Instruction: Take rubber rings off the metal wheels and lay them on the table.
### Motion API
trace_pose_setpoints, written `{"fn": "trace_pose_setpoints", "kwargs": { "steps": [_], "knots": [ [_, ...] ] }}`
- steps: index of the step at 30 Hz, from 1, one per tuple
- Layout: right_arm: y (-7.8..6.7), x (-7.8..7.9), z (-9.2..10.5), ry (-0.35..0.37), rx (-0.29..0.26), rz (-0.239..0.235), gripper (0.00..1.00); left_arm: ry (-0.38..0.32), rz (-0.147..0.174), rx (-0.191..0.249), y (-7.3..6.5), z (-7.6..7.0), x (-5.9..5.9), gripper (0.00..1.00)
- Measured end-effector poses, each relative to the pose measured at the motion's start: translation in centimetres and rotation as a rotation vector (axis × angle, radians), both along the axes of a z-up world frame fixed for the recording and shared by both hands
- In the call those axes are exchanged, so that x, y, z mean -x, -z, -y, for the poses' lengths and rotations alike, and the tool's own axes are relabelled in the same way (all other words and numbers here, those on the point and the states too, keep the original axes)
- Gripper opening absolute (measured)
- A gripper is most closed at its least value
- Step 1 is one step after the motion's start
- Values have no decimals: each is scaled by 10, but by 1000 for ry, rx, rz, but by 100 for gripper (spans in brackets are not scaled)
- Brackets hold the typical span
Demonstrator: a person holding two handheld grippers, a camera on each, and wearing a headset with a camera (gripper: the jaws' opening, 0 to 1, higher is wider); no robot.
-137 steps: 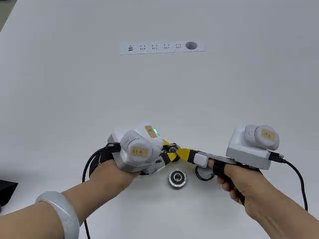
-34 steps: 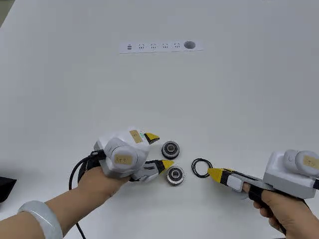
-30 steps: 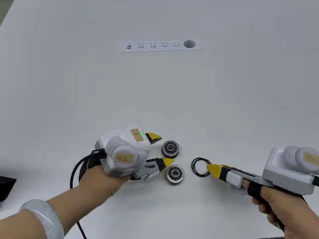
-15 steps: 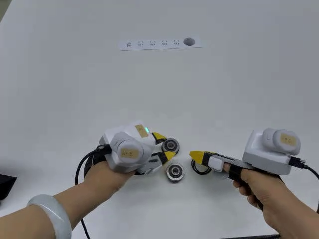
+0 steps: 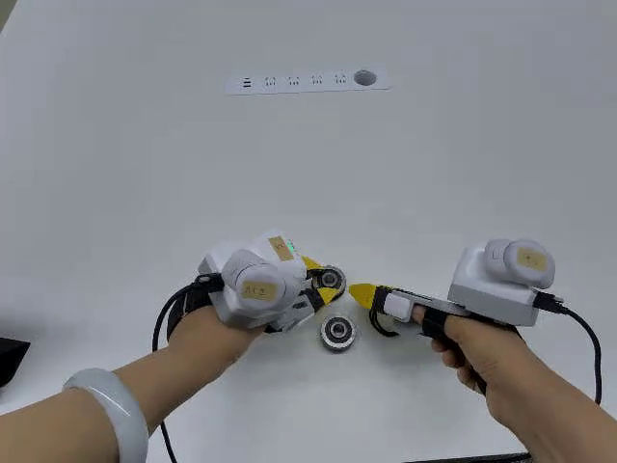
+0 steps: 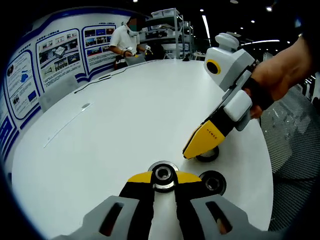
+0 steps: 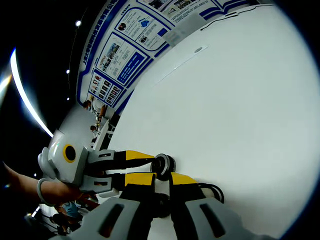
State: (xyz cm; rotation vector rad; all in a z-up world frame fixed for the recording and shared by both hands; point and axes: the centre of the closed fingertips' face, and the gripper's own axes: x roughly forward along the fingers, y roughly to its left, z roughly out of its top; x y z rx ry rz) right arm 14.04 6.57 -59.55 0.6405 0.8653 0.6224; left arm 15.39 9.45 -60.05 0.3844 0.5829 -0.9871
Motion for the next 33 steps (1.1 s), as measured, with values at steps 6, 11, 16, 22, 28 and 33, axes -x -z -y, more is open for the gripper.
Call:
{"fn": "trace_pose_setpoints", "kwargs": {
  "steps": [6,11,16,22,28,33],
  "knots": [
    [3,-3,0,11,-15,-15,14,2,-6,-2,1,1,-3,14],
    [7,-5,-4,17,-26,-30,16,6,-10,-4,2,1,-2,14],
    [11,-7,-6,29,-35,-46,16,9,-11,-6,2,1,-1,14],
    [14,-9,-9,43,-54,-66,17,9,-10,-6,2,0,-1,13],
    [17,-9,-12,60,-79,-90,17,7,-11,-8,1,0,-1,13],
    [18,-10,-12,77,-108,-103,17,9,-10,-8,1,0,-1,13]
  ]
}}
